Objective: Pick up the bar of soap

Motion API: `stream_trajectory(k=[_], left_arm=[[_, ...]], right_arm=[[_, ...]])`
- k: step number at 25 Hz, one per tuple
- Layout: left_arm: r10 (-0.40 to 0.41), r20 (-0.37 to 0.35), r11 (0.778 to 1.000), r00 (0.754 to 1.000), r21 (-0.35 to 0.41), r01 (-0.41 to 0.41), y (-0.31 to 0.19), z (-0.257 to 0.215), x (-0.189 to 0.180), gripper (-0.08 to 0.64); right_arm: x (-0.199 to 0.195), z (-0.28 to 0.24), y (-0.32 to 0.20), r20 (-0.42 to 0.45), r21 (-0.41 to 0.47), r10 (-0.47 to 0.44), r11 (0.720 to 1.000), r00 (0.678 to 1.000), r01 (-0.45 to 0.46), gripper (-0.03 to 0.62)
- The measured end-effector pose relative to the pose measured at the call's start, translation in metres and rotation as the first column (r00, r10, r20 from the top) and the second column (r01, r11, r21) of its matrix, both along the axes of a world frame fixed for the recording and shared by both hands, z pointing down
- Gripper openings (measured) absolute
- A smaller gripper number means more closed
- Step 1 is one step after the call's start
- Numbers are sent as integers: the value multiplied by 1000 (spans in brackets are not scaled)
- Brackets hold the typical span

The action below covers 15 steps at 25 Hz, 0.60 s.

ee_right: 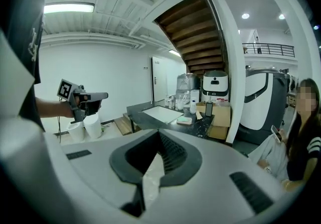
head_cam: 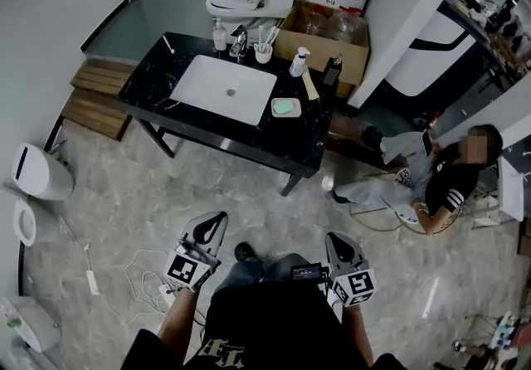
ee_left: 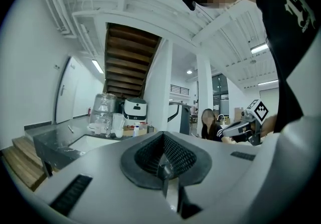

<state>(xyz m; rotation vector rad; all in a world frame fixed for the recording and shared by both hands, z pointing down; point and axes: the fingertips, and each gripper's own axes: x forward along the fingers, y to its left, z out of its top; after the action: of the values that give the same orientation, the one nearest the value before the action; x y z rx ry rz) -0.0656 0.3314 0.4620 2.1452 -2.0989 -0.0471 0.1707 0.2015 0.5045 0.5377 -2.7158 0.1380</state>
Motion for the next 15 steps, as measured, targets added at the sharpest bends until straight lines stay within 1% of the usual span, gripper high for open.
stream_trajectory(k=[4, 6, 8, 10, 12, 15], left_arm=[[-38, -55, 999, 998, 22, 39, -1, 6, -36, 9], [-37, -73, 999, 997, 25, 39, -6, 8, -45, 9], [-17, -65, 999, 998, 32, 19, -11, 5, -47, 9], [-1, -40, 1000, 999, 31, 2, -17, 0, -53, 9], [-6, -19, 1000, 1000, 23, 6, -20, -2, -63, 9], [-36, -10, 999, 999, 3, 36, -20, 1, -78, 9]], right_arm=[[-30, -8, -7, -26, 49, -11, 999, 1000, 12, 9], [-36, -13, -14, -31, 65, -3, 998, 1000, 5, 9], [-38, -15, -23, -30, 63, 15, 998, 999, -13, 9], [-43, -13, -30, -27, 56, 29, 998, 999, -27, 9], [-51, -8, -35, -22, 45, 33, 998, 999, -32, 9], [-66, 3, -43, -12, 15, 30, 999, 999, -30, 9]])
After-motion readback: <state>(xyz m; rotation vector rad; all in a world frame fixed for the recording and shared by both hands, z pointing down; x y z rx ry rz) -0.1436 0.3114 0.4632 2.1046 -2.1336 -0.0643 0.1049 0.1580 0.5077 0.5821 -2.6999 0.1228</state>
